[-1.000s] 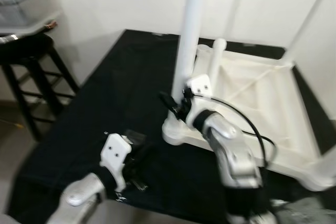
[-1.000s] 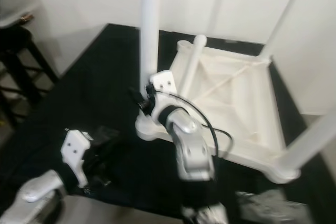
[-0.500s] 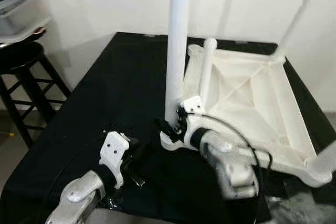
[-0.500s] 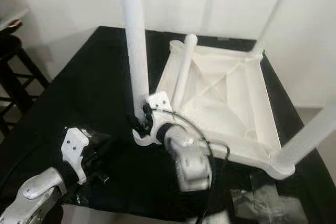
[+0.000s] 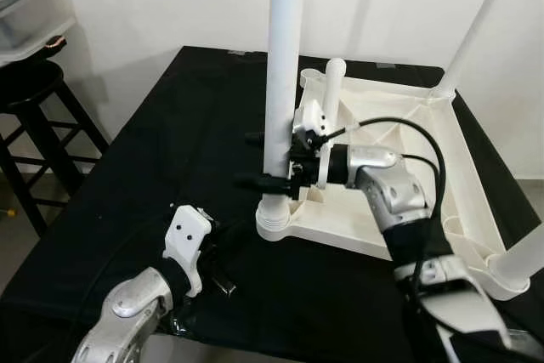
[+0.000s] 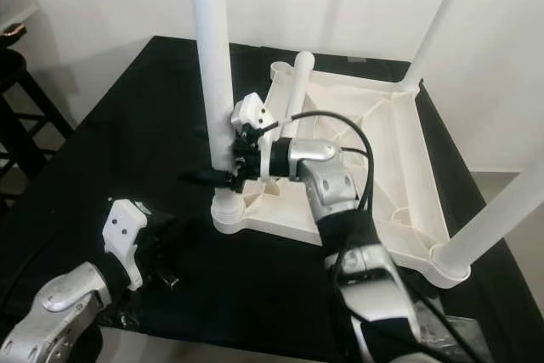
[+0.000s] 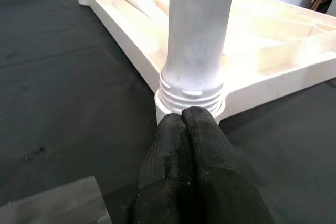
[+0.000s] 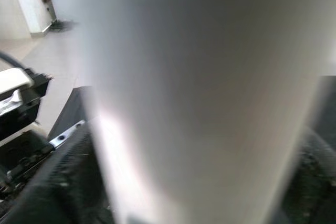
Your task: Building children table
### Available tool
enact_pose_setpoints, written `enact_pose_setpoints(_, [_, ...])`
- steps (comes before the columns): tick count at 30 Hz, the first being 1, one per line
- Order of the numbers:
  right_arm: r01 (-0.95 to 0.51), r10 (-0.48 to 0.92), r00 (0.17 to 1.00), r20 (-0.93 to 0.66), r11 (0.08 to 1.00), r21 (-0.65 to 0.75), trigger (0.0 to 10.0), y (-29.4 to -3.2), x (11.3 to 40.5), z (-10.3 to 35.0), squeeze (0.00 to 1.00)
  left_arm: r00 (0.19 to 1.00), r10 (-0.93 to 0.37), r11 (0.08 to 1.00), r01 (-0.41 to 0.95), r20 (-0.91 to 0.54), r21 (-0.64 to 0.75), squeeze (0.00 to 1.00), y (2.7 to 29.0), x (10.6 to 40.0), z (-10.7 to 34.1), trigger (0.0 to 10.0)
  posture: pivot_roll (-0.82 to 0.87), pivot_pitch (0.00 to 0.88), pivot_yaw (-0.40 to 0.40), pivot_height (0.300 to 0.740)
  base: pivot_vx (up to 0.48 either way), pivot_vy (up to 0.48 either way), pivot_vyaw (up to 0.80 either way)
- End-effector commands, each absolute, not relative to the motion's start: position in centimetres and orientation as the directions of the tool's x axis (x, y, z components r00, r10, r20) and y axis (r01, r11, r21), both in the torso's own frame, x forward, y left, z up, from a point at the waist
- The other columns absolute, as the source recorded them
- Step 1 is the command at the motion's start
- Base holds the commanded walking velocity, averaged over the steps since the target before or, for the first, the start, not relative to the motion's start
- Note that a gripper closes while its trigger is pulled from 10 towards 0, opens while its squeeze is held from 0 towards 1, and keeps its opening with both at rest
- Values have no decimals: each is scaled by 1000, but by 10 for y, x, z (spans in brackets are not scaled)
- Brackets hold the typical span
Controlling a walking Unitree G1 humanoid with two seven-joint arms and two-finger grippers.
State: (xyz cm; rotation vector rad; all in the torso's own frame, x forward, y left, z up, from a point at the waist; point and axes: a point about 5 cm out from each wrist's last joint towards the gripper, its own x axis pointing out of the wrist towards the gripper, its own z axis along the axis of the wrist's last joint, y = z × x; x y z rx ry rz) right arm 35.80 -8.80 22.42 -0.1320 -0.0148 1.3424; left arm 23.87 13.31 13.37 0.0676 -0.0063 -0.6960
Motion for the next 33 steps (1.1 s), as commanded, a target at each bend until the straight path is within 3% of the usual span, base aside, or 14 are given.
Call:
enact_pose_setpoints(1, [-977, 977, 201, -65, 195, -90, 0, -88, 361, 222, 0, 768, -640, 765, 640, -27, 73, 0, 132, 238, 131, 10000, 46, 59, -61, 740, 0, 0, 0])
enact_pose_setpoints(9, [-988, 986, 149, -80, 145, -58, 0, -96, 364, 215, 0, 765, -643, 763, 643, -29, 69, 0, 132, 237, 130, 10000, 66, 62, -52, 740, 0, 0, 0])
enact_pose_setpoints(15, [-977, 973, 200, -118, 190, -93, 0, -101, 362, 205, 0, 766, -643, 763, 643, -29, 69, 0, 132, 236, 130, 10000, 61, 66, -61, 740, 0, 0, 0])
enact_pose_setpoints(17, [-949, 936, 314, -162, 308, -59, 0, -105, 348, 183, 0, 767, -641, 764, 641, -27, 69, 0, 132, 235, 131, 10000, 60, 77, -65, 740, 0, 0, 0])
enact_pose_setpoints(18, [-818, 797, 570, -200, 574, -45, 0, -101, 341, 161, 0, 767, -641, 764, 641, -26, 70, 0, 134, 234, 131, 10000, 54, 83, -68, 740, 0, 0, 0])
enact_pose_setpoints(19, [-818, 797, 570, -200, 574, -45, 0, -101, 341, 161, 0, 767, -641, 764, 641, -26, 70, 0, 134, 234, 131, 10000, 54, 83, -68, 740, 0, 0, 0])
enact_pose_setpoints(20, [-664, 638, 735, -230, 746, -52, 0, -102, 334, 148, 0, 767, -641, 764, 641, -26, 71, 0, 135, 233, 132, 10000, 51, 86, -66, 740, 0, 0, 0])
enact_pose_setpoints(21, [-546, 529, 807, -262, 838, 7, 0, -96, 310, 133, 0, 765, -644, 762, 644, -27, 67, 0, 136, 233, 132, 10000, 44, 98, -54, 740, 0, 0, 0])
enact_pose_setpoints(23, [-481, 476, 833, -281, 875, 54, 0, -92, 294, 126, 0, 763, -646, 761, 646, -27, 63, 0, 137, 233, 133, 10000, 44, 98, -54, 740, 0, 0, 0])
enact_pose_setpoints(25, [-532, 519, 811, -271, 846, 28, 0, -81, 282, 129, 0, 761, -648, 759, 649, -29, 62, 0, 138, 233, 132, 10000, 33, 97, -37, 740, 0, 0, 0])
enact_pose_setpoints(32, [-565, 543, 804, -240, 825, -26, 0, -79, 296, 139, 0, 747, -663, 745, 665, -45, 55, 0, 139, 233, 130, 10000, 35, 77, -21, 740, 0, 0, 0])
enact_pose_setpoints(33, [-559, 539, 806, -244, 829, -14, 6039, -78, 293, 141, 0, 749, -661, 747, 662, -44, 57, 0, 139, 233, 130, 10000, 36, 77, -21, 740, 0, 0, 0])
